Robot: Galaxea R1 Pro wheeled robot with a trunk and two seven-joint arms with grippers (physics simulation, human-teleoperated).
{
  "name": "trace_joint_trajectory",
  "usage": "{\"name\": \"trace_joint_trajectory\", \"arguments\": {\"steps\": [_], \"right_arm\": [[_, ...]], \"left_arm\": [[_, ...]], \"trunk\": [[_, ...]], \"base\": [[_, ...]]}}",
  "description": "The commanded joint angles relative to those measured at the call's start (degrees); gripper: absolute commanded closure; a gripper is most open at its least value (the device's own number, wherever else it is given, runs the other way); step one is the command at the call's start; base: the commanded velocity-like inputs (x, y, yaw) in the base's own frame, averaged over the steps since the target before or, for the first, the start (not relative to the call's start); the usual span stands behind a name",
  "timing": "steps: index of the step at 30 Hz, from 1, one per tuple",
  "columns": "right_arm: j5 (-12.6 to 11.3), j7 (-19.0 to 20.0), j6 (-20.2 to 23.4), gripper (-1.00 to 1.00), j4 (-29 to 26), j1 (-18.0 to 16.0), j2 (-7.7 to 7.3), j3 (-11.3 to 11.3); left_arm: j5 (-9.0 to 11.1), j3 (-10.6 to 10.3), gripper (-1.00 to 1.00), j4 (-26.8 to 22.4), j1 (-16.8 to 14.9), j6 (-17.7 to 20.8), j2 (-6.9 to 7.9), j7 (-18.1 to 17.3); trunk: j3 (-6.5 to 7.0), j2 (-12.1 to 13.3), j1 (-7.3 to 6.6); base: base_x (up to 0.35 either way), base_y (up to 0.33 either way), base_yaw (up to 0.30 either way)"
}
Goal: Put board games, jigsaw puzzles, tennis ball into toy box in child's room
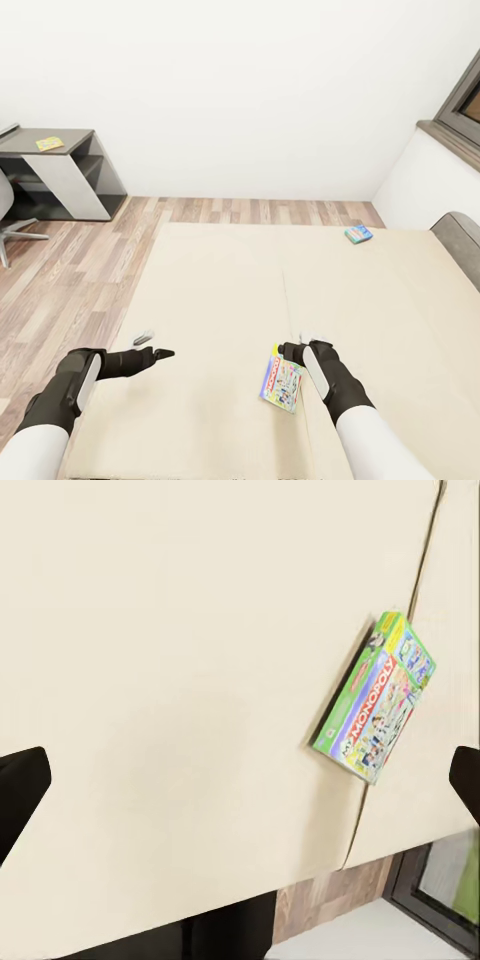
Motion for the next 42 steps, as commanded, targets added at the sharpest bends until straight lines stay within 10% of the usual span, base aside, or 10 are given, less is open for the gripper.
{"name": "trace_joint_trajectory", "arguments": {"steps": [1,16,42], "right_arm": [[-0.62,-0.44,0.17,-1.00,-0.08,-0.03,0.05,-0.12],[-0.51,-0.44,0.04,-1.00,-0.08,-0.01,0.05,-0.12],[-0.47,-0.44,-0.07,-1.00,-0.08,-0.01,0.05,-0.10]], "left_arm": [[0.22,0.35,-1.00,-0.02,-0.04,0.44,0.21,-1.12],[0.04,2.39,-1.00,0.06,0.03,0.24,2.80,-16.33],[0.04,3.04,-1.00,0.15,0.04,0.20,3.07,-17.60]], "trunk": [[-0.18,-0.10,0.03],[-1.60,-0.10,0.03],[-4.05,-0.10,0.03]], "base": [[0.000,0.000,0.000],[0.000,0.000,0.000],[0.000,0.000,0.000]]}}
